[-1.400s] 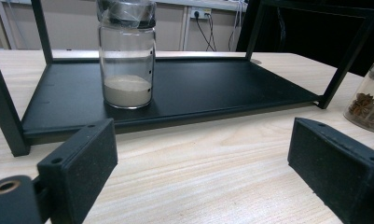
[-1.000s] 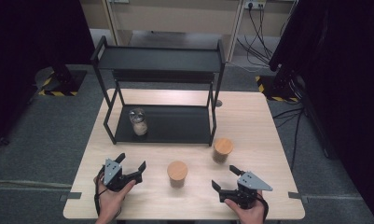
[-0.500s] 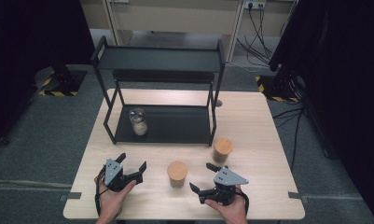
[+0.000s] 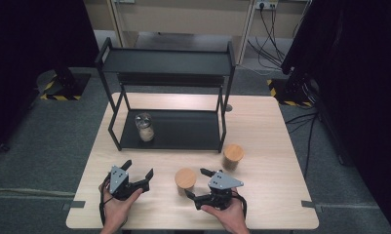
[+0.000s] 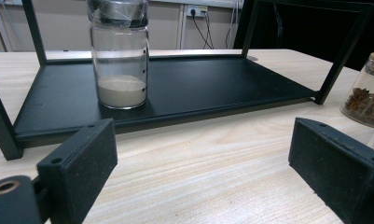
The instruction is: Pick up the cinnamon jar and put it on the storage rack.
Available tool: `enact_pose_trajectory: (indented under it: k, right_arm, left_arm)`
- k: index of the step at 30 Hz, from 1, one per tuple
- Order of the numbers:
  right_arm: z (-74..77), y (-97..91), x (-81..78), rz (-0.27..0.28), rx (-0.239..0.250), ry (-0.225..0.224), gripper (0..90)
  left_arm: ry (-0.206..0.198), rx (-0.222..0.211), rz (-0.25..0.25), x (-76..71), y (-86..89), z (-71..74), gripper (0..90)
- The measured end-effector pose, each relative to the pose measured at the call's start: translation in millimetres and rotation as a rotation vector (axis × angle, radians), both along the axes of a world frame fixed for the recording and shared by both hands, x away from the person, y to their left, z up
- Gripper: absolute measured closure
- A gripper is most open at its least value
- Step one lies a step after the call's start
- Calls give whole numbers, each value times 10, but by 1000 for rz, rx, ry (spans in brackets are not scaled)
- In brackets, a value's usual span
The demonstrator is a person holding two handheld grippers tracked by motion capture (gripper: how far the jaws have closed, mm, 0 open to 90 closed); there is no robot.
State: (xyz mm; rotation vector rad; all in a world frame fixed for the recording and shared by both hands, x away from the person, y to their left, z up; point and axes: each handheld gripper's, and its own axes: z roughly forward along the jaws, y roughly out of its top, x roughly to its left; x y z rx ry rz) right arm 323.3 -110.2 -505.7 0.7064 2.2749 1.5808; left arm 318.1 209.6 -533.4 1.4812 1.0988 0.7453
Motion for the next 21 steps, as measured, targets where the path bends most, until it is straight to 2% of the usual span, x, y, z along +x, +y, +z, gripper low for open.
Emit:
enact_pose_trajectory:
  k: [10,16,21]
  right_arm:
    - [-80,165,67,14,-17,6,170]
    - [-121,199,79,12,-28,4,245]
    - [-125,210,62,0,-29,-7,258]
  left_arm:
    - [-2,9,-3,-2,-9,1,72]
    - [-3,9,-3,-3,-10,1,72]
    - [-3,12,-5,-2,-16,1,71]
